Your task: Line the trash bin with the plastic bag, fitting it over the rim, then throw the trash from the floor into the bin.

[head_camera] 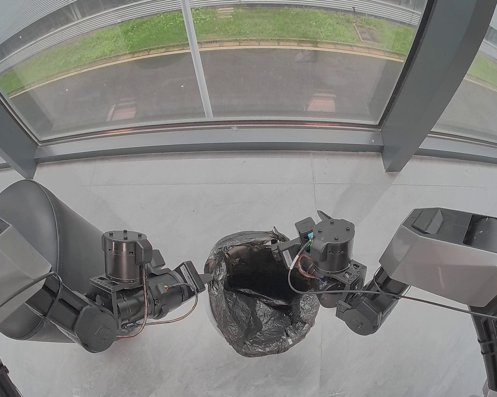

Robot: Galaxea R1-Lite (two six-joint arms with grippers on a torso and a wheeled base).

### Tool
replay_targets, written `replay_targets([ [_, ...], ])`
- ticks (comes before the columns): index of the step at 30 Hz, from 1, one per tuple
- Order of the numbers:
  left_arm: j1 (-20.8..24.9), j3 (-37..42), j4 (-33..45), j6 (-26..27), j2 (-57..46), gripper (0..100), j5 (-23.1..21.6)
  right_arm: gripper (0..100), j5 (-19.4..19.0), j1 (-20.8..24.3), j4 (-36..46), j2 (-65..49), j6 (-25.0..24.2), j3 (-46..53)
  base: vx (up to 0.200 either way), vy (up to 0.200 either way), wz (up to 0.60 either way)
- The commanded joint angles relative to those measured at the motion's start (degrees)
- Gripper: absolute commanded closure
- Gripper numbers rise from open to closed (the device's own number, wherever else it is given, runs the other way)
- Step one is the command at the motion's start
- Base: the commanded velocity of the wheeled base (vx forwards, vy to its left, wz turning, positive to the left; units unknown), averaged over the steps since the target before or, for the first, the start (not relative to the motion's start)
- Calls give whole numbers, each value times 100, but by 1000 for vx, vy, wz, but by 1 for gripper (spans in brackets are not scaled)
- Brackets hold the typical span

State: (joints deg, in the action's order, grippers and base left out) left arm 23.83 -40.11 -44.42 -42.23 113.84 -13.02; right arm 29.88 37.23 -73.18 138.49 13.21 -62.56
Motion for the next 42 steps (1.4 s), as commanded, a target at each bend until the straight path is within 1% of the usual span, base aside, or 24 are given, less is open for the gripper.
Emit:
replay_targets([
  [1,-1,-23,13,-5,51,0,1,0,0,-14,-3,12,-3,-2,0,0,0],
  [3,-1,-15,21,110,69,0,28,0,0,-49,-3,12,-3,-2,0,0,0],
  [4,7,3,21,268,95,0,71,0,0,-58,-3,12,-3,-2,0,0,0],
  [6,-1,38,-23,769,165,0,353,0,0,-67,-3,12,-21,-2,0,0,0],
  [8,-1,38,-23,769,165,0,353,0,0,-67,-3,12,-21,-2,0,0,0],
  [9,-1,64,-49,1366,227,0,889,0,0,-76,-3,12,-21,-10,0,0,0],
  [10,-1,64,-67,1498,236,0,986,0,0,-76,-3,12,-21,-10,0,0,0],
  [11,-1,64,-67,1498,236,0,986,0,0,-76,-3,12,-21,-10,0,0,0],
  [12,-1,91,-207,1727,236,0,1135,0,0,-76,-3,3,-21,-10,0,0,0],
  [15,-1,223,-638,2034,297,0,1240,0,0,-84,-3,12,-38,-10,0,0,0],
  [17,-1,249,-831,2087,376,0,1302,0,0,-84,-12,12,-38,-10,0,0,0],
  [21,-10,196,-1315,2166,745,0,1759,0,-8,-84,-12,21,-47,-10,0,0,0],
  [32,-124,196,-1824,2289,1352,0,1821,0,-17,-163,-179,293,-56,-125,0,0,0],
  [38,-133,231,-2009,2280,1396,0,1821,0,0,-172,-197,399,-223,-353,0,0,0],
  [42,-142,223,-2062,2289,1378,0,1829,0,0,-190,-188,451,-223,-432,0,0,0],
])
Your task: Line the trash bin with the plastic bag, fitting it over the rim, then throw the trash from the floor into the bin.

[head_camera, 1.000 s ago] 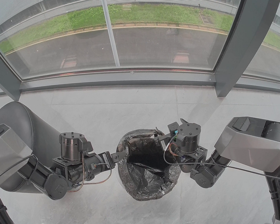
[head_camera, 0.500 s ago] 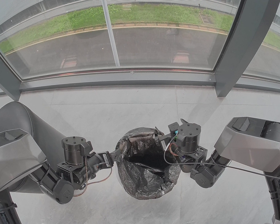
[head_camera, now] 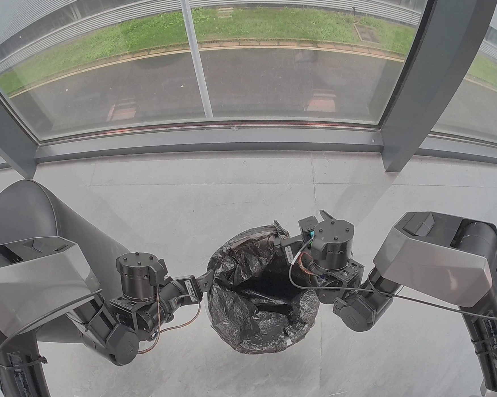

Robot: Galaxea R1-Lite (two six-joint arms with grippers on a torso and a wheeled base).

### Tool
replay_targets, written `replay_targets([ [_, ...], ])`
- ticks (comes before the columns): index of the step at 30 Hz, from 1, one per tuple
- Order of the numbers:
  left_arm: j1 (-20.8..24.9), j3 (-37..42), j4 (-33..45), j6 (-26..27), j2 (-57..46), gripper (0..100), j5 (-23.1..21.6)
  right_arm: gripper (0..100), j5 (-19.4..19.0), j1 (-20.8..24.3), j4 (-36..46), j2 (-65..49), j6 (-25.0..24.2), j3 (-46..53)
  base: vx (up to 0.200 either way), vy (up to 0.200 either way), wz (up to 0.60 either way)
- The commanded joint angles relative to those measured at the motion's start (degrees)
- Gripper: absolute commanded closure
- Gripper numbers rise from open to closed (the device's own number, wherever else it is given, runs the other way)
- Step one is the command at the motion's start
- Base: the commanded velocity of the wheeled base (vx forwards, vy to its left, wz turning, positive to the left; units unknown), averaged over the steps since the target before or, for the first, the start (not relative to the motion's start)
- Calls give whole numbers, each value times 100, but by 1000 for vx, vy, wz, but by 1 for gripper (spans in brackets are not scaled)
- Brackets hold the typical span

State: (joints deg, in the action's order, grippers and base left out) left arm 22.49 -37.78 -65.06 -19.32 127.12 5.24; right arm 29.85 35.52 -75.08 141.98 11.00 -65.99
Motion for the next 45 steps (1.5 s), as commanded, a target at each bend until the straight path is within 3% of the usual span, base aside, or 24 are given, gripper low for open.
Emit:
replay_targets([
  [1,-17,-19,2,-1,58,0,3,0,3,-28,-6,119,-1,-107,0,0,0],
  [13,-87,-37,-24,-28,155,0,-6,0,3,-300,-6,523,-27,-643,0,0,0],
  [31,-78,-10,-42,-63,128,0,-14,0,3,-274,-6,462,-36,-626,0,0,0],
  [45,-87,-28,-182,-63,120,0,-14,0,3,-54,20,5,-555,-230,0,0,0],
])
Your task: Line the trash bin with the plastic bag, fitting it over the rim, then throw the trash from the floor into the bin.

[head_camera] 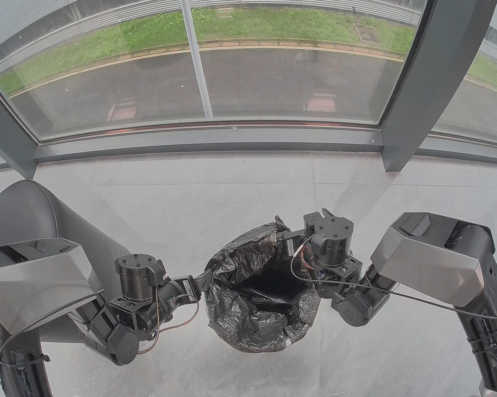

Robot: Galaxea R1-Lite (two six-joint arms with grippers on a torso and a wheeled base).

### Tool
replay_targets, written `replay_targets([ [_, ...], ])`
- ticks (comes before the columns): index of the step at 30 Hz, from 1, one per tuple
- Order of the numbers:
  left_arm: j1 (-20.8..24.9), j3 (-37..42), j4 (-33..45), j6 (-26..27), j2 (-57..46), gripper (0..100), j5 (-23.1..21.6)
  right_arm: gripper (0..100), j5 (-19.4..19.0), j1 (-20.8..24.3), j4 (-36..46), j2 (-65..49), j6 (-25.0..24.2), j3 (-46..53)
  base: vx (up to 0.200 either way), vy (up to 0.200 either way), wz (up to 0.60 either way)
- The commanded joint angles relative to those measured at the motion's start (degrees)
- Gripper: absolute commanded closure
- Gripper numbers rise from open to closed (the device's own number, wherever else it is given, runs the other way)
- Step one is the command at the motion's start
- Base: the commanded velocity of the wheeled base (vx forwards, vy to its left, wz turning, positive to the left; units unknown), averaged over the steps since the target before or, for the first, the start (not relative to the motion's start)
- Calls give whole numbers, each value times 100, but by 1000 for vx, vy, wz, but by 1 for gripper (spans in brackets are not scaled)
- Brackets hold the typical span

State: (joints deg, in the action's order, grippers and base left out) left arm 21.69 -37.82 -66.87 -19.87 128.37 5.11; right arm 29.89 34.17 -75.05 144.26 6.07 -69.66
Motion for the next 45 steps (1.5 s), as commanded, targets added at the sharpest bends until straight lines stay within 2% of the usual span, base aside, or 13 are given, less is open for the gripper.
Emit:
replay_targets([
  [1,-7,-33,-2,-17,13,0,-1,0,-1,107,43,-302,-159,233,0,0,0],
  [8,-112,-121,-20,-61,189,0,-10,0,-1,160,60,-425,-431,383,0,0,0],
  [16,-147,-130,-20,-78,145,0,-27,0,-10,90,95,-311,-449,444,0,0,0],
  [35,-59,-42,-20,-157,-136,0,-27,0,-36,63,-45,-390,-343,532,0,0,0],
  [41,-24,37,-11,-210,-312,0,-27,0,-18,107,-151,-452,-36,682,0,0,0],
  [45,2,108,-11,-254,-400,0,-27,0,-18,116,-177,-513,-115,690,0,0,0],
])
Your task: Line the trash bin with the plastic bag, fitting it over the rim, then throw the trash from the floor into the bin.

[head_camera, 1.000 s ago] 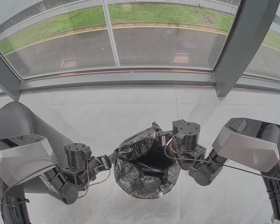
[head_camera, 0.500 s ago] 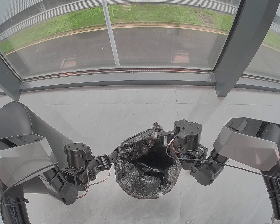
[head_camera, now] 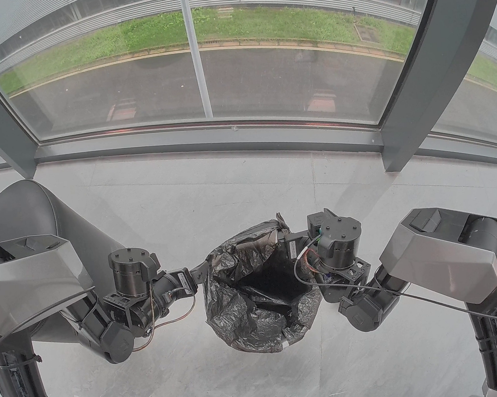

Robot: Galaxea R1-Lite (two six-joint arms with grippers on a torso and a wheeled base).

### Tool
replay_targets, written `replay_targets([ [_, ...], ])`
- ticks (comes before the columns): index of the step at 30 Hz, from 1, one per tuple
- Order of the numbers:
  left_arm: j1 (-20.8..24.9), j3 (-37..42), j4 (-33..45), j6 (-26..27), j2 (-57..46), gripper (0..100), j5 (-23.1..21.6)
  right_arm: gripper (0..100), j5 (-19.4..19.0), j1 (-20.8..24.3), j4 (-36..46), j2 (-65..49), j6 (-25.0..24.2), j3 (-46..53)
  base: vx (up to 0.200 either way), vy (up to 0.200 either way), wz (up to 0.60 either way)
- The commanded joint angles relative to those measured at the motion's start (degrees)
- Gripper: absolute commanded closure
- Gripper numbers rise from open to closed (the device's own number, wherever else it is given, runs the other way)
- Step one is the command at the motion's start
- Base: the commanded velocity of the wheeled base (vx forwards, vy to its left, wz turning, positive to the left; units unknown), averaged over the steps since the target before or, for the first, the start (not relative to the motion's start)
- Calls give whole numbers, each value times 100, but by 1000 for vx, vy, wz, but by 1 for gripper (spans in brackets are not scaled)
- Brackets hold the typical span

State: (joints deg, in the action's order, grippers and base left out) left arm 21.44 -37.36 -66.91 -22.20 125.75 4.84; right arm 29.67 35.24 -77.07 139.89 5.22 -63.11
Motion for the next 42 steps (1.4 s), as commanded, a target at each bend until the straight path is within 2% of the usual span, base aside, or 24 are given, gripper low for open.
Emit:
replay_targets([
  [1,53,80,3,-74,-191,0,-1,0,4,9,34,-102,-117,36,0,0,0],
  [5,97,115,3,-136,-270,0,-18,0,-5,26,122,-111,-390,36,0,0,0],
  [6,141,142,3,-136,-314,0,-18,0,-5,26,333,-164,-689,88,0,0,0],
  [7,141,142,3,-136,-314,0,-18,0,-5,26,333,-164,-689,88,0,0,0],
  [8,176,168,3,-144,-349,0,-18,0,-32,70,649,-339,-988,229,0,0,0],
  [12,264,186,21,-144,-454,0,-18,0,-313,150,1106,-497,-1330,308,0,0,0],
  [25,369,502,12,-259,-806,0,-18,0,-374,176,1194,-585,-1322,194,0,0,0],
  [34,352,493,12,-338,-745,0,-27,0,-392,343,2047,-234,-1313,-650,0,0,0],
  [42,317,493,12,-373,-745,0,-36,0,-383,404,2170,-243,-1313,-729,0,0,0],
])
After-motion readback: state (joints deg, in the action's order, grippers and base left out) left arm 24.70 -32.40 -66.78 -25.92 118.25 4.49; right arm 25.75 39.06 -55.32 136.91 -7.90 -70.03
